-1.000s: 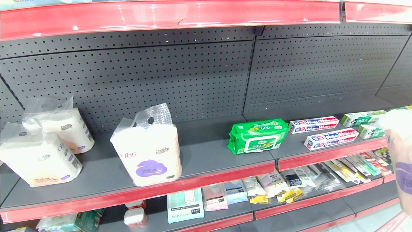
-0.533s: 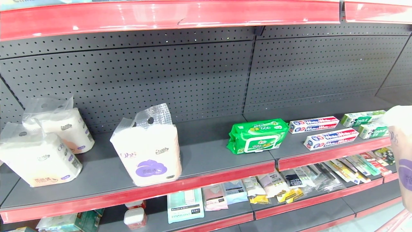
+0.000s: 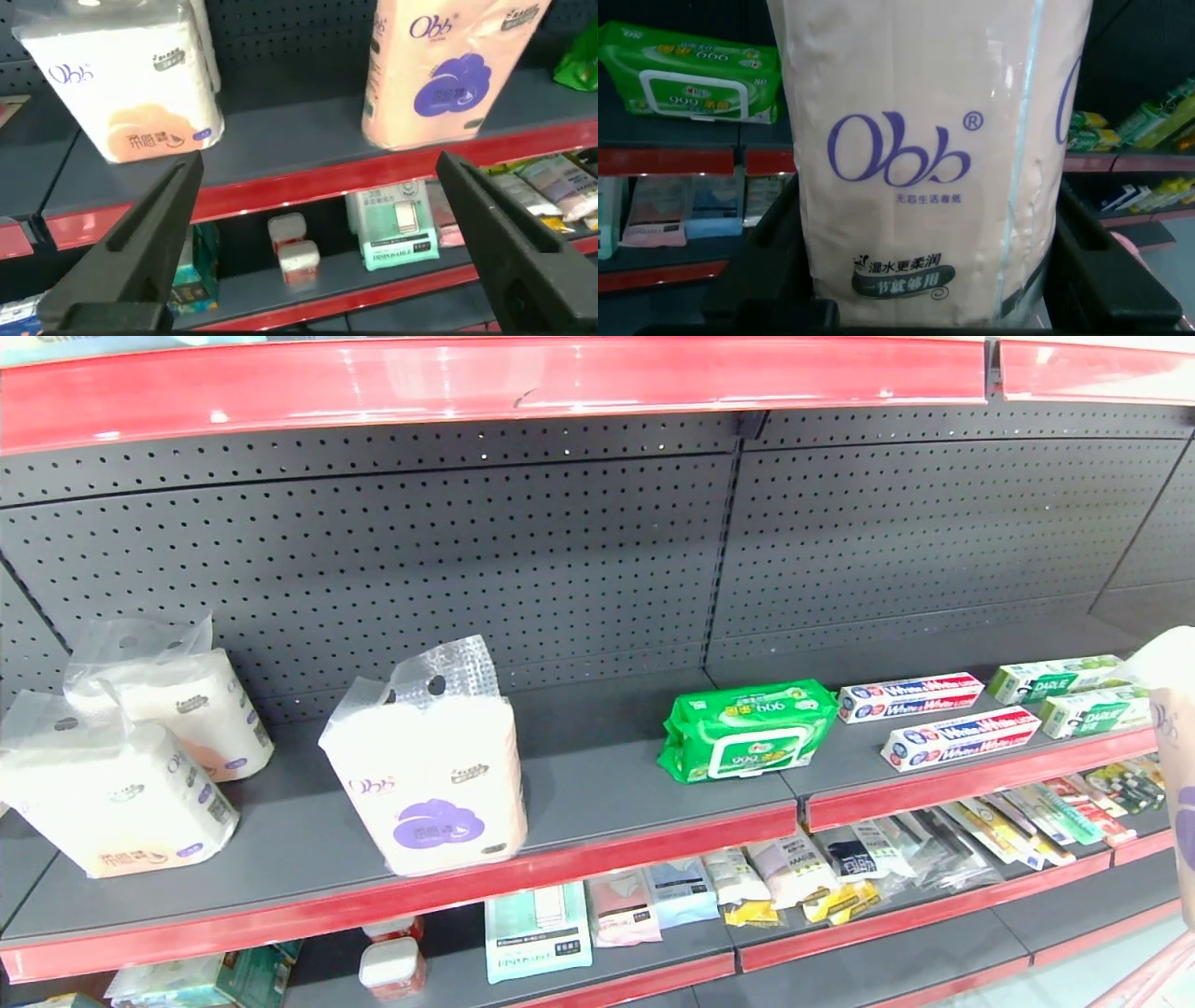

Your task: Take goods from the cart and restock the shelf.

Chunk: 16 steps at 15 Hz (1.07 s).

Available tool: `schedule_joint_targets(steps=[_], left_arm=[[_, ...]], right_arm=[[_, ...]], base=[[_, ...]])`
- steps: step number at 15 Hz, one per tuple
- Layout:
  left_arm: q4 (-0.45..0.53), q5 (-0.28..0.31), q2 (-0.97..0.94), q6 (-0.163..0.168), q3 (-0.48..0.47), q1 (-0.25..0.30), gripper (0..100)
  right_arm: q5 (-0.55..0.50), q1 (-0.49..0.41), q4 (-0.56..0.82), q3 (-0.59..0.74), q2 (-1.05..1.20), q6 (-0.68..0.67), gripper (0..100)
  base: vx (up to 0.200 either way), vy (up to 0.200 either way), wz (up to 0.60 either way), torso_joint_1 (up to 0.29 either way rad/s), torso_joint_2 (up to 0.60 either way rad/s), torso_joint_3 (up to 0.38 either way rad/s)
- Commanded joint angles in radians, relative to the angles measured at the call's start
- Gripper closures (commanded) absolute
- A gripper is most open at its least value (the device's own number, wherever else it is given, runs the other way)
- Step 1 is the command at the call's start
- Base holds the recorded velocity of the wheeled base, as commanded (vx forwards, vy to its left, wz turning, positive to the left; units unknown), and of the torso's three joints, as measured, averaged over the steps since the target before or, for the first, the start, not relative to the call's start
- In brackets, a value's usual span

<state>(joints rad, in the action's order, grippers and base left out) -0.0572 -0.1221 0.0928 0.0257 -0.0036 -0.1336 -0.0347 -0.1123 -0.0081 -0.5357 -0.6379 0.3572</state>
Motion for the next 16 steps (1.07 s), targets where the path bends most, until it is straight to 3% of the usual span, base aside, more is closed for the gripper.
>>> schedule_joint_targets(steps=[1,6,12,16], left_arm=[[0.0,0.01,0.005,-0.001,0.004,0.0,0],[0.002,0.012,0.005,-0.018,0.004,0.0,0],[0.002,0.012,0.005,-0.012,0.004,0.0,0],[0.004,0.013,0.005,-0.02,0.004,0.0,0]], right_arm=[[-0.001,-0.001,0.0,0.007,0.003,-0.003,100],[-0.001,-0.003,0.0,0.017,0.003,-0.003,100],[0.001,-0.003,0.0,0.016,0.0,0.002,100],[0.039,0.031,-0.024,-0.03,-0.066,-0.004,100]], base=[[0.0,0.0,0.6,0.002,0.0,0.007],[0.0,0.0,0.6,0.004,0.0,-0.002],[0.0,0.0,0.6,0.003,0.0,-0.001],[0.0,0.0,0.0,0.0,0.0,0.0]])
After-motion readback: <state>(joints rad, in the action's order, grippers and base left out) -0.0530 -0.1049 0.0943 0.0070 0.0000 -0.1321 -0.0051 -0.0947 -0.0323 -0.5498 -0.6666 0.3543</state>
